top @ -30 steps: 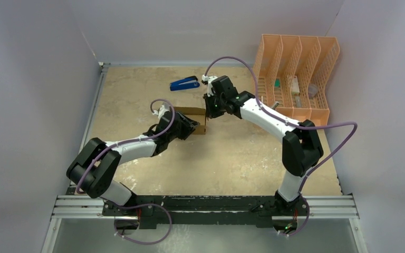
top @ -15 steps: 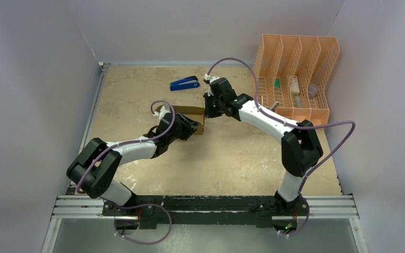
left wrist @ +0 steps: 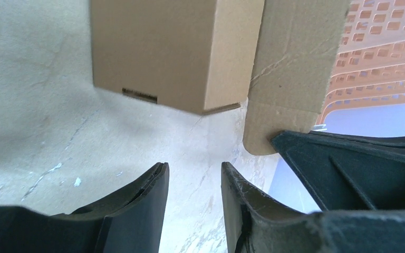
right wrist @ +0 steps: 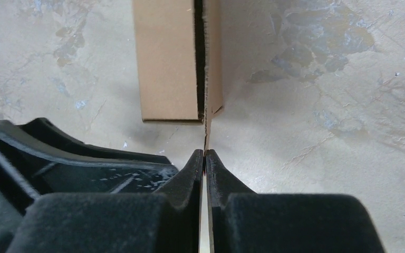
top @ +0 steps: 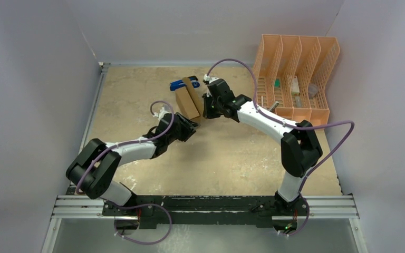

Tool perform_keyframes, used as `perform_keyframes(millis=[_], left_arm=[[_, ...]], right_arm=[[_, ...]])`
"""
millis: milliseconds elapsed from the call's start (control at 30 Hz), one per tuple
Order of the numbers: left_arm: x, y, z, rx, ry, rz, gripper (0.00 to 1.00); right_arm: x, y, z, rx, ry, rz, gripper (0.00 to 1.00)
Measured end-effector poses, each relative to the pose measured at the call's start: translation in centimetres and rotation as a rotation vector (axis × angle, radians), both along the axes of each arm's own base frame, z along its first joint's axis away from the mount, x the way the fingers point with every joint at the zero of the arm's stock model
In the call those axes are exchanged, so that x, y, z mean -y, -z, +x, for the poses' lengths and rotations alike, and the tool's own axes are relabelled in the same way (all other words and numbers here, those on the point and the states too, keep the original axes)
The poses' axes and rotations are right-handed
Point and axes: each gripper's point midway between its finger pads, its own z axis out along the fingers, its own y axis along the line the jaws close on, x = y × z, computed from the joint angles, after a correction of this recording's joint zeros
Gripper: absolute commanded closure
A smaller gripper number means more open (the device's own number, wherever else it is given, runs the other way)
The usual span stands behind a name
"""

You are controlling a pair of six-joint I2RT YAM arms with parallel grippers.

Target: Fold the paper box

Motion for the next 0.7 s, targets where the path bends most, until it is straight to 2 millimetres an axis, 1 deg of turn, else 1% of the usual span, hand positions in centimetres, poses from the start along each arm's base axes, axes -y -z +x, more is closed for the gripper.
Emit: perform_keyframes(millis=[67,133,200,233,300,333,367,400,467,567,633,700], left_arm=[[-0.9,-0.4,-0.1,-0.001,-0.001,0.027,0.54],[-2.5,-1.7,0.4,0.017,-0.027,0.038,0.51],[-5.3,-3.6,1.8,0.049,-0.084,0.039,0.47],[-7.4,-4.8,2.8,0.071,-0.129,0.043,0.45],[-10.5,-6.4,4.5,0.105,-0.191,0.060,0.43],[-11.6,-7.1,5.2,0.116,-0.208,0.068,0.43],[-12.3,-7.5,5.9,0.122,-0.209,0.079,0.43],[-12.4,-7.7,6.4,0.125,-0.201,0.082,0.43],[-11.6,-7.6,7.4,0.123,-0.152,0.087,0.43],[-10.3,-5.5,7.8,0.077,-0.085,0.078,0.43],[-9.8,-3.9,7.7,0.035,-0.059,0.075,0.43],[-9.4,-2.9,7.7,0.015,-0.045,0.067,0.43]], right_arm=[[0.1,0.0,0.1,0.004,0.000,-0.007,0.95],[0.2,0.1,0.1,0.008,-0.003,-0.012,0.96],[0.2,0.1,0.1,0.012,-0.009,-0.018,0.96],[0.2,0.1,0.1,0.015,-0.013,-0.021,0.96],[0.3,0.1,0.1,0.019,-0.017,-0.027,0.97],[0.3,0.1,0.2,0.022,-0.022,-0.031,0.97],[0.4,0.1,0.2,0.024,-0.025,-0.033,0.97],[0.4,0.1,0.2,0.027,-0.029,-0.037,0.97],[0.4,0.1,0.2,0.031,-0.038,-0.043,0.97],[0.5,0.0,0.1,0.034,-0.052,-0.054,0.97],[0.4,-0.2,0.1,0.040,-0.066,-0.058,0.97],[0.4,-0.3,0.2,0.052,-0.081,-0.066,0.97]])
